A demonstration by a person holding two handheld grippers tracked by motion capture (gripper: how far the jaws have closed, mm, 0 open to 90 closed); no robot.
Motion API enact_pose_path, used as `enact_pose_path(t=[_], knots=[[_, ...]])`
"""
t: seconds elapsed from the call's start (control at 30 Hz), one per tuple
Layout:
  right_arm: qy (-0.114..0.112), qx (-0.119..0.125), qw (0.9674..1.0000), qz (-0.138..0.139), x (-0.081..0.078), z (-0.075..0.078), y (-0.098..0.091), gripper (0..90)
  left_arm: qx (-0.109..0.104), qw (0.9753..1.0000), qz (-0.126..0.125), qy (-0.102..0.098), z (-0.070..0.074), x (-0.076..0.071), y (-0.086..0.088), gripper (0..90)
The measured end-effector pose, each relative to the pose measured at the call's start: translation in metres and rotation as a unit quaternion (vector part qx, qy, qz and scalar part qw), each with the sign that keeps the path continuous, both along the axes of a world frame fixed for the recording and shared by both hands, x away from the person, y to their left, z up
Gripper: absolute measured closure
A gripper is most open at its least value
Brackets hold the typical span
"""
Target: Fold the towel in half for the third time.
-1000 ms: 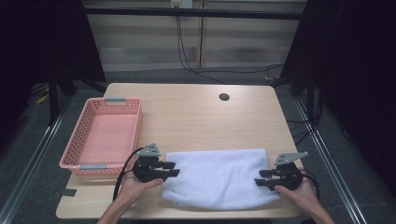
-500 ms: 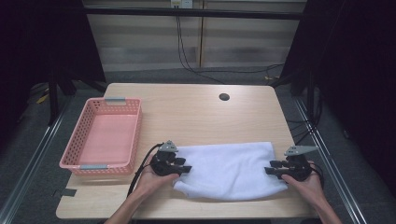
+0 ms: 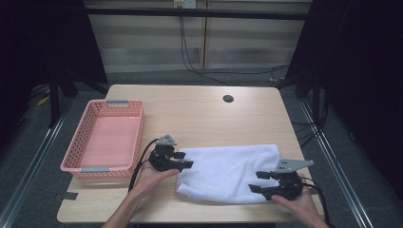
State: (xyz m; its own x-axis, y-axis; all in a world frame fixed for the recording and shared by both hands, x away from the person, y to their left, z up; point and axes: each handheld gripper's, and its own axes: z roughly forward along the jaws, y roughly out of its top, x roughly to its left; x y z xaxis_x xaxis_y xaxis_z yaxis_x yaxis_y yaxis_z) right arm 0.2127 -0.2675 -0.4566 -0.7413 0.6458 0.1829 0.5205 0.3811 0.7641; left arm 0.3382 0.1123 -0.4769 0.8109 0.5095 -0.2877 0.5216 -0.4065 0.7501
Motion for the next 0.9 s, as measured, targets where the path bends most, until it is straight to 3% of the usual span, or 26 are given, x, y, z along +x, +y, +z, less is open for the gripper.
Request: enact_pose_path(t=[0.07,0.17,0.33,0.4,0.43,0.6,0.67,0.7,0.8,0.9], knots=[[0.002,0.0,0.9998,0.018,0.003,0.001,0.022,37.4,-0.009,0.9999,0.012,-0.003,0.002,0.004,0.002,44.9],[0.011,-0.001,0.9981,0.061,0.01,-0.003,0.061,35.1,-0.001,0.9997,0.021,-0.01,0.005,0.012,0.003,44.8],[0.022,-0.003,0.9914,0.129,0.018,-0.004,0.123,32.4,-0.005,0.9992,0.039,-0.01,0.002,0.022,0.003,44.2],[0.021,-0.001,0.9897,0.142,0.024,-0.003,0.145,29.4,-0.001,0.9994,0.034,-0.007,0.001,0.023,0.001,44.1],[0.034,0.005,0.9883,0.149,0.026,-0.005,0.152,29.0,-0.002,0.9994,0.034,-0.006,0.001,0.024,0.0,44.0],[0.047,-0.015,0.9853,0.163,0.03,-0.02,0.176,27.7,-0.005,0.9991,0.041,-0.002,0.002,0.026,0.002,43.3],[0.037,-0.023,0.9865,0.158,0.033,-0.027,0.181,27.8,-0.009,0.999,0.043,-0.001,0.003,0.026,0.005,43.1],[0.046,-0.022,0.986,0.159,0.035,-0.03,0.182,27.8,-0.014,0.9989,0.045,-0.001,0.003,0.026,0.007,43.0],[0.041,-0.025,0.986,0.16,0.038,-0.038,0.185,27.9,-0.015,0.9984,0.054,0.0,0.003,0.027,0.011,42.9],[0.035,-0.027,0.9862,0.159,0.039,-0.04,0.188,28.8,-0.019,0.9979,0.062,0.0,0.003,0.028,0.015,42.8]])
